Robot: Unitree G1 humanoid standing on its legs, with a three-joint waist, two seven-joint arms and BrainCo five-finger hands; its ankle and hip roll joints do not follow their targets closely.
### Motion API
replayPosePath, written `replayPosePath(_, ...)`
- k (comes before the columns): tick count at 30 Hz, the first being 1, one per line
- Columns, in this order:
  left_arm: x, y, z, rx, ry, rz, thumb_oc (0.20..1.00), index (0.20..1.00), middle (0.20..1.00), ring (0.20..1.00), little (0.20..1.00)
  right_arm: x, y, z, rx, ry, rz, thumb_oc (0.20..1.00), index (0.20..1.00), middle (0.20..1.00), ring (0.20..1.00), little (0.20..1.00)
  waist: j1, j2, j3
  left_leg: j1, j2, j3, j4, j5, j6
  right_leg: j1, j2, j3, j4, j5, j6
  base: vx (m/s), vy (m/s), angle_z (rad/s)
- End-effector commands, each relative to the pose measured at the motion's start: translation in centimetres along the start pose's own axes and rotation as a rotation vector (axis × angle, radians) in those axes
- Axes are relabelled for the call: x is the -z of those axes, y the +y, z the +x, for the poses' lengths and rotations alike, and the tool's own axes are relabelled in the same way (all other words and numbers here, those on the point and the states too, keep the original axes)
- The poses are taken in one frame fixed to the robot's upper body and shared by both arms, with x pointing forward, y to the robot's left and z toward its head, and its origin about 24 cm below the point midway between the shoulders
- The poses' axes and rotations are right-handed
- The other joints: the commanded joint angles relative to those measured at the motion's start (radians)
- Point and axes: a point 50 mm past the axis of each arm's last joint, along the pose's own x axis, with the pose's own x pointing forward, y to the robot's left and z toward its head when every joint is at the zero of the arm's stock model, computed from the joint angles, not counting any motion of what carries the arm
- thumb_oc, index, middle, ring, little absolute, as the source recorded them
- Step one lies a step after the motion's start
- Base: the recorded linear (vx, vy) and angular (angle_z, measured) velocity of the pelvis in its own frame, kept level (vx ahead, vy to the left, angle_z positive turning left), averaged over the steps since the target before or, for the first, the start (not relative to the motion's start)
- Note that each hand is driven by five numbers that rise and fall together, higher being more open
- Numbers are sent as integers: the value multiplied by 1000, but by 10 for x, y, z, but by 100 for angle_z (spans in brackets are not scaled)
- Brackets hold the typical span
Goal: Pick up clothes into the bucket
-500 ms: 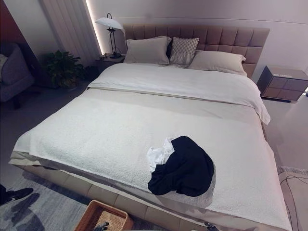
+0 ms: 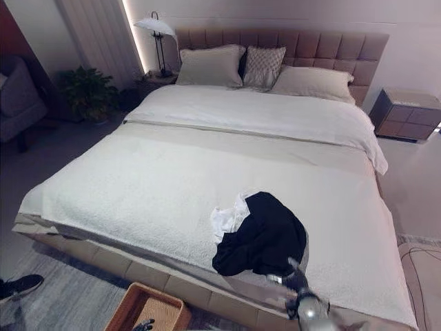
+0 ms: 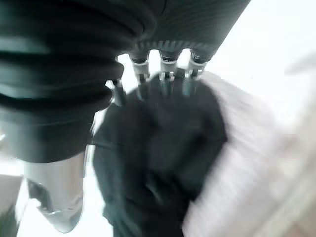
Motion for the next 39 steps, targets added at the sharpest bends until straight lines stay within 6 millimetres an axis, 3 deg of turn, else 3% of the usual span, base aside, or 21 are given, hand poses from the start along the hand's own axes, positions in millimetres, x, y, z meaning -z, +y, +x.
replayPosePath(1,-34,-2,6,-14,-118,10,1000,1000,1000,1000,1000,-63,-22,22,103,-231,-59,1000,1000,1000,1000,1000,10,-76,77,-102,-66,-20,108,-49,21,-33,-67,16,106,-77,51,-93,30,9)
replayPosePath(3,-42,0,6,-24,-155,4,1000,1000,1000,1000,1000,-86,-40,30,171,-298,-82,1000,1000,1000,1000,1000,22,-73,104,-137,-75,-28,128,-48,24,-65,-73,14,129,-78,49,-92,34,7)
replayPosePath(4,-49,1,6,-29,-182,2,1000,1000,1000,1000,1000,-108,-56,37,234,-346,-111,1000,1000,1000,1000,1000,34,-67,124,-168,-84,-38,136,-44,27,-97,-76,13,141,-75,49,-90,38,17)
replayPosePath(5,-49,1,6,-29,-183,1,1000,1000,1000,1000,1000,-108,-56,37,234,-347,-111,1000,1000,1000,1000,1000,34,-66,124,-170,-84,-38,138,-44,27,-99,-77,13,142,-75,49,-85,44,19)
replayPosePath(8,-61,2,5,-40,-239,-6,1000,1000,1000,1000,1000,-150,-83,45,348,-437,-157,1000,1000,1000,1000,1000,54,-56,165,-220,-93,-51,142,-31,35,-163,-84,15,176,-71,50,-66,55,12)
replayPosePath(9,-61,2,5,-40,-240,-7,1000,1000,1000,1000,1000,-150,-83,45,349,-439,-157,1000,1000,1000,1000,1000,54,-56,165,-222,-93,-51,143,-31,35,-166,-84,15,178,-72,50,-74,55,7)
replayPosePath(10,-68,2,5,-51,-266,-12,1000,1000,1000,1000,1000,-172,-92,47,401,-485,-182,1000,1000,1000,1000,1000,62,-52,193,-246,-98,-58,147,-24,38,-194,-89,18,197,-72,50,-49,38,1)
replayPosePath(11,-68,2,5,-52,-267,-13,1000,1000,1000,1000,1000,-172,-92,47,402,-486,-182,1000,1000,1000,1000,1000,62,-52,193,-248,-98,-58,148,-24,38,-197,-89,18,199,-73,50,-106,81,5)
replayPosePath(12,-75,3,4,-67,-297,-22,1000,1000,1000,1000,1000,-195,-99,47,450,-539,-217,1000,1000,1000,1000,1000,69,-47,222,-274,-101,-61,154,-18,41,-228,-92,17,214,-71,50,-60,44,1)
replayPosePath(13,-76,3,4,-67,-298,-23,1000,1000,1000,1000,1000,-196,-99,47,451,-541,-217,1000,1000,1000,1000,1000,68,-47,222,-275,-101,-61,155,-18,41,-230,-92,17,215,-71,50,-79,53,6)
replayPosePath(17,-90,2,3,-81,-354,-33,1000,1000,1000,1000,1000,-242,-128,47,572,-600,-343,1000,1000,1000,1000,1000,90,-50,270,-333,-101,-73,175,-7,38,-281,-96,13,231,-63,50,-42,40,5)
replayPosePath(18,-91,2,3,-81,-355,-34,1000,1000,1000,1000,1000,-243,-128,47,573,-602,-344,1000,1000,1000,1000,1000,89,-49,271,-334,-101,-73,176,-7,38,-282,-96,13,232,-63,50,-38,28,2)
replayPosePath(20,-102,4,3,-92,-386,-45,1000,1000,1000,1000,1000,-266,-155,45,660,-580,-459,1000,1000,1000,1000,1000,103,-54,299,-371,-104,-89,191,-1,34,-314,-102,7,250,-64,49,-54,4,8)
replayPosePath(21,-102,4,3,-92,-387,-46,1000,1000,1000,1000,1000,-267,-155,45,661,-582,-460,1000,1000,1000,1000,1000,102,-54,299,-373,-104,-89,192,-1,34,-316,-102,6,251,-64,49,-78,-4,13)
replayPosePath(22,-113,5,3,-97,-407,-50,1000,1000,1000,1000,1000,-269,-172,47,707,-501,-523,1000,1000,1000,1000,1000,111,-56,318,-398,-105,-99,200,4,31,-340,-107,-1,269,-65,48,-43,-2,15)
replayPosePath(26,-128,2,2,-85,-447,-41,1000,1000,1000,1000,1000,-265,-196,46,762,-384,-569,1000,1000,1000,1000,1000,120,-54,341,-429,-112,-115,211,10,29,-359,-114,-14,279,-68,45,-38,-5,21)
replayPosePath(27,-137,-2,1,-71,-472,-35,1000,1000,1000,1000,1000,-254,-211,44,793,-304,-578,1000,1000,1000,1000,1000,125,-49,356,-441,-118,-123,217,13,28,-369,-119,-21,288,-67,45,-22,4,18)
replayPosePath(28,-137,-2,1,-71,-472,-35,1000,1000,1000,1000,1000,-254,-212,44,793,-304,-578,1000,1000,1000,1000,1000,124,-48,356,-442,-118,-123,218,13,28,-370,-119,-21,288,-67,45,-35,-3,26)
replayPosePath(31,-151,-5,-3,-51,-522,-25,1000,1000,1000,1000,1000,-236,-237,38,836,-188,-566,1000,1000,1000,1000,1000,132,-38,370,-457,-125,-136,216,21,27,-379,-130,-35,292,-69,44,-9,-4,23)
replayPosePath(33,-159,-8,-5,-35,-549,-17,1000,1000,1000,1000,1000,-213,-256,32,866,-77,-573,1000,1000,1000,1000,1000,134,-26,380,-458,-133,-143,208,24,26,-379,-141,-43,298,-75,46,11,20,10)
replayPosePath(39,-166,-11,-7,-21,-562,1,1000,1000,1000,1000,1000,-185,-271,25,870,76,-627,1000,1000,1000,1000,1000,128,-10,390,-471,-142,-148,199,33,27,-389,-155,-52,295,-66,50,4,27,10)
